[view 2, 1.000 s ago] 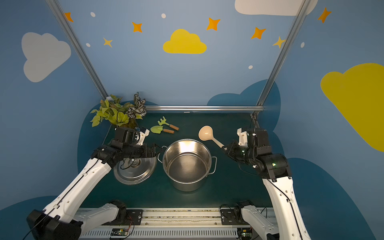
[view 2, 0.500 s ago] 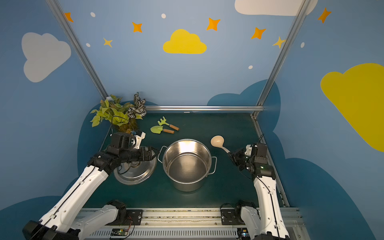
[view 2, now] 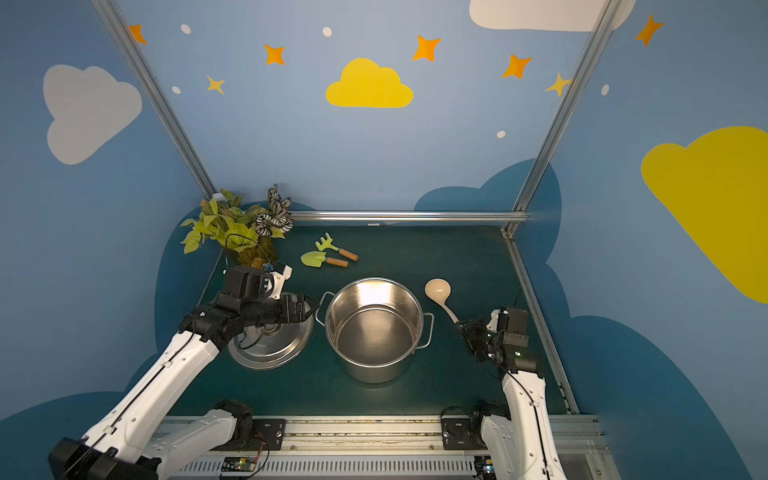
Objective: Stir the soup with a spoon
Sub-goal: Place the spoon at the center of the board, then reset both arms
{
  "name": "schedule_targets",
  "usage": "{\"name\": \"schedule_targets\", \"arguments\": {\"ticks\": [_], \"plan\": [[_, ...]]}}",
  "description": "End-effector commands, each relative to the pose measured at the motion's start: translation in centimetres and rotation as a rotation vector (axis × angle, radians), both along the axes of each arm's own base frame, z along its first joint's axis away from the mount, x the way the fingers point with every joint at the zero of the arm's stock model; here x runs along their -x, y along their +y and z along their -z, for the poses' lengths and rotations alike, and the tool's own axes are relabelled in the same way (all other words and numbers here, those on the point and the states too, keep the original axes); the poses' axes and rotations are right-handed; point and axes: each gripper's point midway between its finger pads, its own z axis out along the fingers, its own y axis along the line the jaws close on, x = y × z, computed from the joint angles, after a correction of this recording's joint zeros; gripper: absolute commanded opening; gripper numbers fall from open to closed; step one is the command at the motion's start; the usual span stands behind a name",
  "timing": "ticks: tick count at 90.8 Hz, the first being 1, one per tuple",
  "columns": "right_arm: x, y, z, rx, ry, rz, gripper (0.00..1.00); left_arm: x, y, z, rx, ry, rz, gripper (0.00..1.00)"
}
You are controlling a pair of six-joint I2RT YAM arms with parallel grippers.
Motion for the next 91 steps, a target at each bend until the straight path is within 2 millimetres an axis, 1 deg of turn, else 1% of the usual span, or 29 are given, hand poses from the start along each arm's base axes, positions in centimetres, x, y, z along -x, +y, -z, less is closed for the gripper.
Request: {"name": "schedule_targets", "arguments": {"ticks": [1, 2, 3, 4, 5, 6, 8, 17, 27, 39, 46, 58, 63, 68, 72, 77, 84, 91], "plan": [[1.2, -1.6, 1.4, 0.099, 0.045, 0.035, 0.61, -0.6, 0.5, 0.1, -0.024, -0.030, -0.018, 1.00], [1.2, -1.7, 1.4, 0.107, 0.047, 0.038, 0.64, -0.6, 0.6, 0.1, -0.024, -0.033, -0.019, 1.00], [1.3, -1.8, 1.5, 0.112, 0.050, 0.039, 0.72, -0.6, 0.6, 0.1, -0.026, -0.034, -0.022, 1.00], [1.4, -1.8, 1.6, 0.118, 0.054, 0.040, 0.85, -0.7, 0.7, 0.1, -0.027, -0.036, -0.023, 1.00], [1.5, -1.9, 1.6, 0.121, 0.059, 0.039, 0.91, -0.7, 0.7, 0.1, -0.028, -0.040, -0.025, 1.00], [1.5, -1.9, 1.7, 0.124, 0.062, 0.040, 0.94, -0.7, 0.7, 0.0, -0.028, -0.044, -0.027, 1.00], [1.6, -2.1, 1.7, 0.138, 0.068, 0.044, 0.97, -0.8, 0.8, 0.0, -0.030, -0.049, -0.029, 1.00], [2.2, -3.2, 1.9, 0.208, 0.108, 0.059, 0.98, -1.2, 1.2, -0.1, -0.044, -0.070, -0.048, 1.00], [2.3, -5.3, 1.2, 0.319, 0.120, 0.110, 0.98, -1.9, 2.2, 0.0, -0.073, -0.095, -0.089, 1.00], [1.8, -8.0, -0.1, 0.455, 0.086, 0.200, 0.98, -3.0, 4.2, 0.4, -0.104, -0.125, -0.180, 1.00], [0.9, -9.1, -0.7, 0.525, 0.041, 0.220, 0.98, -3.7, 5.6, 0.5, -0.135, -0.169, -0.240, 1.00], [-1.3, -10.6, -2.3, 0.654, -0.080, 0.243, 0.98, -4.9, 8.6, 1.9, -0.228, -0.251, -0.361, 1.00], [-2.6, -11.3, -3.4, 0.744, -0.147, 0.246, 0.98, -5.5, 9.9, 2.5, -0.266, -0.287, -0.410, 1.00], [-3.7, -11.5, -4.4, 0.845, -0.210, 0.215, 0.97, -6.3, 11.3, 2.8, -0.306, -0.331, -0.472, 1.00], [-4.8, -11.7, -4.9, 0.919, -0.261, 0.200, 0.98, -6.7, 12.3, 3.6, -0.347, -0.358, -0.506, 1.00], [-5.9, -11.5, -4.6, 0.980, -0.303, 0.178, 0.98, -7.2, 13.2, 4.5, -0.389, -0.389, -0.533, 1.00], [-7.8, -10.5, -4.4, 1.028, -0.388, 0.135, 0.98, -7.9, 14.5, 5.7, -0.434, -0.413, -0.558, 1.00], [-9.4, -9.4, -3.5, 1.097, -0.431, 0.082, 0.98, -8.5, 15.5, 6.9, -0.444, -0.441, -0.570, 1.00]]}}
